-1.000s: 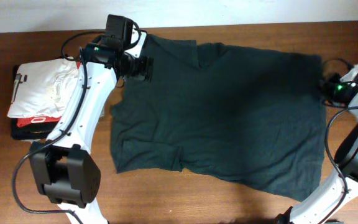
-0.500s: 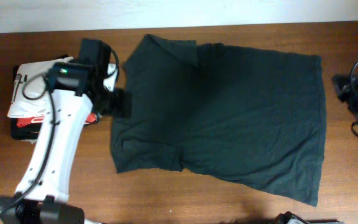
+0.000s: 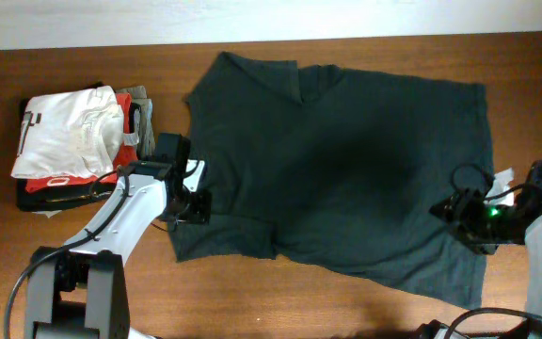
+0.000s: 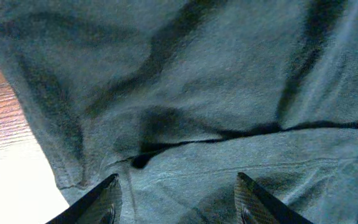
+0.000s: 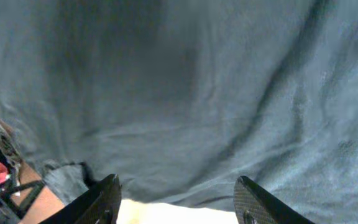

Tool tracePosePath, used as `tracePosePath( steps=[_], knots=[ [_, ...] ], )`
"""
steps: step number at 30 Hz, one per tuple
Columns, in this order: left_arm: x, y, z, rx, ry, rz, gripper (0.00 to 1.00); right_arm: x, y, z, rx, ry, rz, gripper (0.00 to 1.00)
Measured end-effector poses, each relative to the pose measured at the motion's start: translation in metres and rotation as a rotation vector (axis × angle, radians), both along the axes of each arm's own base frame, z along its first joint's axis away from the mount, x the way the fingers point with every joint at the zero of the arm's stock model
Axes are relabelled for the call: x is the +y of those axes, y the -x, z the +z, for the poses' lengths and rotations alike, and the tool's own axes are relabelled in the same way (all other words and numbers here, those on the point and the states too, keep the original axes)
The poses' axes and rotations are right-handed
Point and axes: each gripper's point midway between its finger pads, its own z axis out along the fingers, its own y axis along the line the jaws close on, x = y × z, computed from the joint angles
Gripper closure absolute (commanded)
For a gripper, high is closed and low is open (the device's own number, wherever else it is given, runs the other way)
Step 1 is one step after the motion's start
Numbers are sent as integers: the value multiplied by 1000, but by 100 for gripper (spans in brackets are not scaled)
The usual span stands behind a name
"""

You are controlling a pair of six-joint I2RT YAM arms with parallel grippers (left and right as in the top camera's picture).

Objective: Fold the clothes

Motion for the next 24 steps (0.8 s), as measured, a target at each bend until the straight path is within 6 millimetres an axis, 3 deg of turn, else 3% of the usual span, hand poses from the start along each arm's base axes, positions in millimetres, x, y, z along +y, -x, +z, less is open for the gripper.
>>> tracePosePath(
  steps=[4,7,11,13,17,19,24],
  knots=[
    [0,-8,-8,-15,-5,-17,51,4,8,-14,29,-8,0,38],
    [0,-7,-22,16,-11,-19,60,3,8,-14,27,-3,-1,38],
    [2,-6,-27,30,-25,-24,93,2,6,-14,20,1,-1,38],
    [3,-4,-27,37,-27,-26,100,1,5,-14,15,4,0,38],
    [4,5,-23,89,-34,-24,98,-3,7,-16,29,29,-4,37],
    [4,2,-12,109,-37,-24,87,-9,9,-19,52,60,-23,37],
    [5,-7,0,96,-54,-23,100,-15,11,-22,75,93,-45,37]
  ],
)
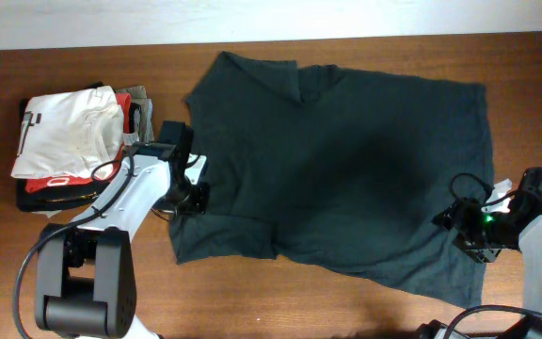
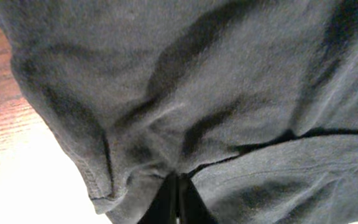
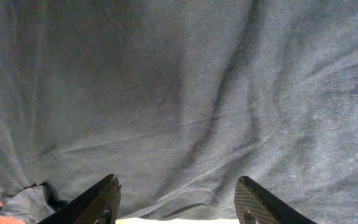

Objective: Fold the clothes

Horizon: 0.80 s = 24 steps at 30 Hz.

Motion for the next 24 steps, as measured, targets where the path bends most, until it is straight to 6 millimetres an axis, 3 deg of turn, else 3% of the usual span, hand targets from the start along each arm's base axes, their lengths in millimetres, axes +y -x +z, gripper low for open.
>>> tracePosePath(
  steps=[8,10,12,14,15,19,24],
  knots=[
    [2,13,2,56,-9,1,100,-1,2,-1,9,4,-4,36],
    [2,10,15,44,-6,1,100,-2,2,-1,13,1,-24,36],
    [-1,-8,48,-71,12,1,100,-9,5,-1,20,-1,-62,36],
    [-3,-17,81,-179,29,1,100,-16,17,-2,56,-18,-116,36],
    [-3,-17,88,-199,32,1,100,-18,22,-2,70,-26,-136,36],
    [-2,-16,90,-201,32,1,100,-24,47,-10,152,-54,-229,36],
    [-2,-19,91,-211,30,1,100,-35,94,-56,287,-63,-476,36]
  ],
)
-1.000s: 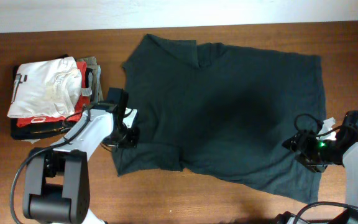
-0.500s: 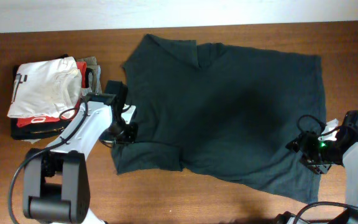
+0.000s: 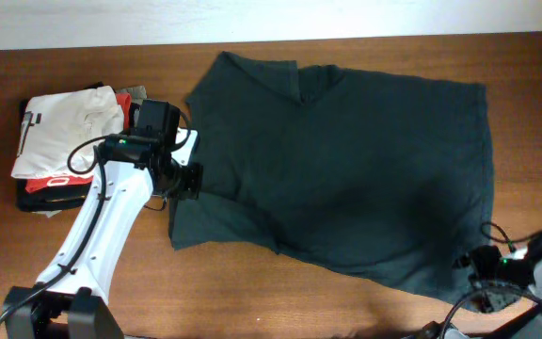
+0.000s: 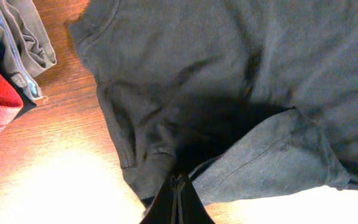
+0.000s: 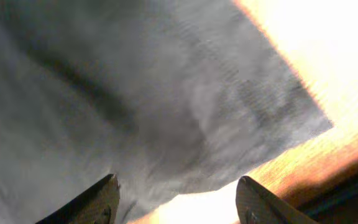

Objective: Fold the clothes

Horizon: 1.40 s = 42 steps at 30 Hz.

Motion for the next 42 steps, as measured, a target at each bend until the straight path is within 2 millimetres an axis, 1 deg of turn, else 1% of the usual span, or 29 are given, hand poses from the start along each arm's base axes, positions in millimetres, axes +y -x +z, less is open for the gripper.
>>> tracePosePath(
  steps=[2,4,5,6,7,8,9,11,13,15,16,17,19,20,21,23,26,27,29,31,32,33,34,35,37,39,40,41,42],
  knots=[
    [0,-3,1,-11,2,0,100,-15,19,-13,37,34,-125,33],
    [0,-3,1,-12,2,0,100,-24,34,-17,68,51,-196,30],
    [-1,-3,1,-13,2,0,100,-26,37,-20,75,59,-214,31],
    [-1,-4,1,-16,2,0,100,-29,39,-24,78,77,-220,35],
    [-1,-4,1,-17,3,0,100,-29,42,-29,83,87,-220,52],
    [-1,-4,1,-17,3,0,100,-28,43,-31,87,91,-225,77],
    [-1,-4,1,-17,3,0,100,-30,42,-33,85,101,-230,96],
    [-1,-4,1,-18,3,0,100,-28,44,-32,94,92,-231,96],
    [-1,-4,1,-16,3,0,100,-18,45,-28,93,46,-210,96],
    [0,-1,1,-4,1,0,100,-18,33,-8,30,18,-185,96],
    [0,0,5,-6,0,1,100,-21,24,10,-21,22,-173,96],
    [3,-1,14,-35,-10,4,100,-32,12,30,-87,66,-163,96],
    [9,-7,33,-108,-39,16,100,-39,0,55,-164,97,-154,96],
    [13,-12,49,-174,-53,26,100,-45,-15,70,-240,131,-138,96],
    [13,-23,60,-242,-52,33,100,-46,-24,74,-277,144,-117,96],
    [11,-51,79,-377,-42,40,100,-48,-55,80,-366,175,-65,96],
    [8,-74,95,-492,-36,35,100,-63,-99,90,-486,251,-45,96],
    [5,-89,101,-546,-31,20,100,-64,-118,86,-514,246,-42,96],
    [-5,-113,95,-591,-8,-27,100,-69,-144,82,-559,257,-25,96],
    [-14,-133,70,-580,3,-56,100,-68,-176,73,-612,268,30,96],
    [-16,-141,59,-576,6,-65,94,-64,-187,65,-619,259,55,96],
    [-18,-143,52,-567,6,-71,84,-65,-198,58,-634,261,65,96],
    [-18,-142,40,-534,2,-79,78,-65,-202,49,-626,247,60,96],
    [-17,-139,31,-501,-3,-83,74,-66,-203,44,-619,240,54,96],
    [-17,-132,4,-413,-12,-92,64,-66,-203,34,-600,223,45,96],
    [-18,-131,-17,-365,-9,-97,61,-66,-203,34,-600,221,45,96],
    [-20,-127,-33,-317,-4,-103,53,-64,-202,33,-594,212,45,96],
    [-19,-116,-55,-236,-4,-108,53,-62,-201,33,-591,205,45,96],
    [-19,-110,-66,-193,-8,-108,53,-62,-201,32,-589,201,45,96]
  ],
)
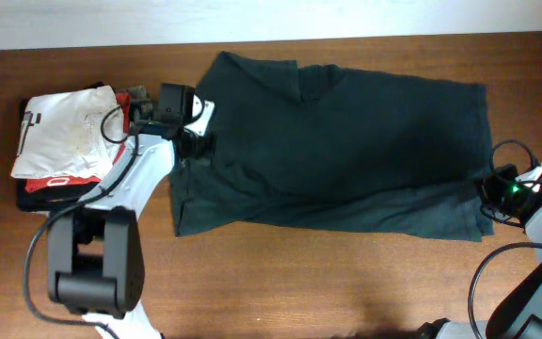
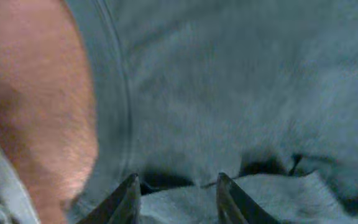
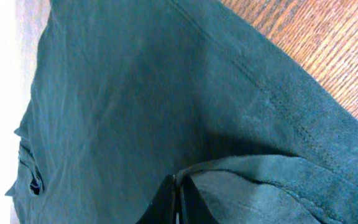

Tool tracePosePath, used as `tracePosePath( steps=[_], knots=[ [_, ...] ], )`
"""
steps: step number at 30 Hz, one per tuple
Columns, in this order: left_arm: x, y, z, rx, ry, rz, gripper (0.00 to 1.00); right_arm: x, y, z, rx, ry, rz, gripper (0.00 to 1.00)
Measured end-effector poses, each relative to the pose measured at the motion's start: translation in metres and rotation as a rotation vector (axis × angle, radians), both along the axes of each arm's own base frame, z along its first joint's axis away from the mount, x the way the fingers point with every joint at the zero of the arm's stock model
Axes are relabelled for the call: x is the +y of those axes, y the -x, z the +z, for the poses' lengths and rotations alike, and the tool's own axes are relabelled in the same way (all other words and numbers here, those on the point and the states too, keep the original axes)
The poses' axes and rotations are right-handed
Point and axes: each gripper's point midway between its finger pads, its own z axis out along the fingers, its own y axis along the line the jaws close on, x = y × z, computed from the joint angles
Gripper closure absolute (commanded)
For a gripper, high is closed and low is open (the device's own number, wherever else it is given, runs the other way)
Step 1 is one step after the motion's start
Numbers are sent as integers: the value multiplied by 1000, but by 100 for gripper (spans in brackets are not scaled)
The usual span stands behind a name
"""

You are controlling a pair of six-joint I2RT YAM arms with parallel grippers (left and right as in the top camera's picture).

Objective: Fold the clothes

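A dark green T-shirt [image 1: 346, 132] lies spread across the wooden table, its near part doubled back into a lighter strip along the front. My left gripper [image 1: 196, 143] sits at the shirt's left side by the collar end. Its view shows it open [image 2: 179, 186], fingers apart and low over a fold of the cloth [image 2: 229, 93]. My right gripper [image 1: 490, 185] is at the shirt's right edge. In its own view it is shut [image 3: 178, 186] on the folded hem of the shirt [image 3: 135, 93].
A stack of folded clothes [image 1: 69, 137], white on top of red, stands at the left, close to my left arm. Bare wood [image 1: 346, 292] runs along the front of the table and to the right of the shirt [image 3: 328, 50].
My left gripper was shut on the shirt's left side and is now open, farther back. My right gripper, open at the near right corner, is now shut on the hem farther back; the near part lies doubled over.
Both grippers were open low over the flat shirt, left at its left side and right near its right hem. Then the left was shut on the cloth, later holding it higher, while the right stood open at the near right corner. Now the near part is folded back.
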Motion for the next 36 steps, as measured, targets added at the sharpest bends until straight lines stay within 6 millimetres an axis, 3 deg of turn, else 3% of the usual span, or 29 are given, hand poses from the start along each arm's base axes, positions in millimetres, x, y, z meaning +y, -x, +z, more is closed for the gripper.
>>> tracePosePath(
  steps=[4,6,7,8,9,13,19,26,36],
  knots=[
    [15,9,-15,55,-82,24,53,1,0,0,-2,-5,3,96],
    [16,14,-34,104,-93,24,54,2,1,0,1,-7,3,96],
    [16,17,-42,131,-94,22,79,2,1,0,2,-8,3,96],
    [15,18,-45,136,-92,21,98,2,1,-1,3,-9,3,96],
    [15,18,-45,137,-90,24,100,2,1,-1,4,-10,2,96],
    [16,26,-41,181,-95,21,100,2,2,-1,7,-12,2,96],
    [13,12,17,118,-80,22,100,2,1,-1,6,-11,2,96],
    [-9,-31,44,-82,29,-24,100,-5,3,-3,25,22,-19,96],
    [-17,-63,66,-250,35,-85,100,-15,-2,1,1,72,-34,96]
  ],
)
